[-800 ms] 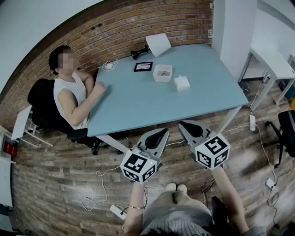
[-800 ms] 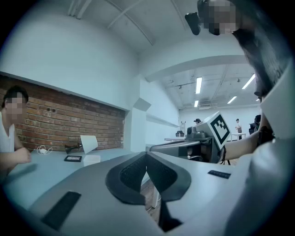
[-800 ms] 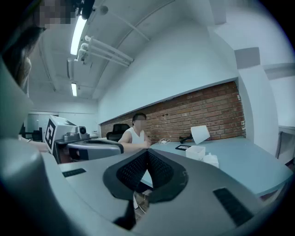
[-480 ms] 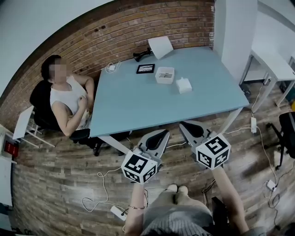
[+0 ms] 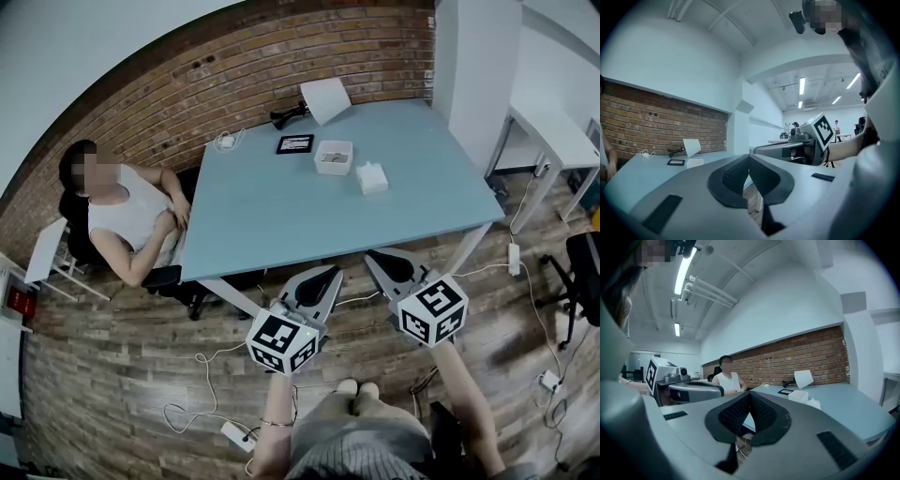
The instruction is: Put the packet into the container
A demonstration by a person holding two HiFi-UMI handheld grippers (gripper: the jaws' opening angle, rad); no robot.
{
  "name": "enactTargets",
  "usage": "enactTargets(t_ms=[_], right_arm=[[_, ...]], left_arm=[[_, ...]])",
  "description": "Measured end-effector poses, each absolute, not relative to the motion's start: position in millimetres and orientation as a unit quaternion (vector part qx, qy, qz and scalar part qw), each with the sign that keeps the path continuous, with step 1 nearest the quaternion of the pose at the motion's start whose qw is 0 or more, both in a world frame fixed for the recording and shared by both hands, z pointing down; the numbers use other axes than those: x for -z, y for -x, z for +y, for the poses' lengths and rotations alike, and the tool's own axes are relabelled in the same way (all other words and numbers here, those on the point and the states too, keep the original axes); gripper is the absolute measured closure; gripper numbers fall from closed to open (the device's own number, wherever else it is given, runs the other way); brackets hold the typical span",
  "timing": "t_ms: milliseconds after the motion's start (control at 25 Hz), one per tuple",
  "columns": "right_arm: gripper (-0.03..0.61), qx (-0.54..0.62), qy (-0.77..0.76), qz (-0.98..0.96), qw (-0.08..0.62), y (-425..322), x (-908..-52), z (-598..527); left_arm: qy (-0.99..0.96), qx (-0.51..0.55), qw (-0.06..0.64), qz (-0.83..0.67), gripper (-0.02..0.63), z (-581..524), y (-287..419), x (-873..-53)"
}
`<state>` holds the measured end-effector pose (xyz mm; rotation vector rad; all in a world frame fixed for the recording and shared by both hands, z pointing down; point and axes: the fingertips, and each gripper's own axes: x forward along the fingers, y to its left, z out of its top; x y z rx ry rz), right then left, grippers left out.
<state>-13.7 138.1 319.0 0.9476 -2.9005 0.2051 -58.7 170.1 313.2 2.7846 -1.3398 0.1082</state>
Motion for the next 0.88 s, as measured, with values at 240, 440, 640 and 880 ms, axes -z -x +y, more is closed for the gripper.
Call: enactTargets(t_ms=[240, 440, 640, 880], right_arm=[[0.566, -0.06, -0.295, -0.953, 0.043, 9.2, -317.2, 133.4], [0.566, -0.062, -0.285, -0.956, 0.033, 7.8, -308.8, 121.0], [0.566, -0.06, -0.275, -0.959, 0.031, 10.8, -308.5, 111.4], [0.566, -0.065, -0.273, -0.959, 0.04, 16.5, -318.6, 79.9]], left_arm=[[-0.895, -0.037, 0.023, -0.444, 0.604, 165.4, 54.4, -312.9], [-0.889, -0.034, 0.015, -0.456, 0.604, 155.4, 53.0, -304.3], [-0.889, -0.035, 0.017, -0.455, 0.604, 143.1, 51.5, -306.5], [-0.892, -0.038, 0.021, -0.451, 0.604, 109.7, 54.9, -314.2]])
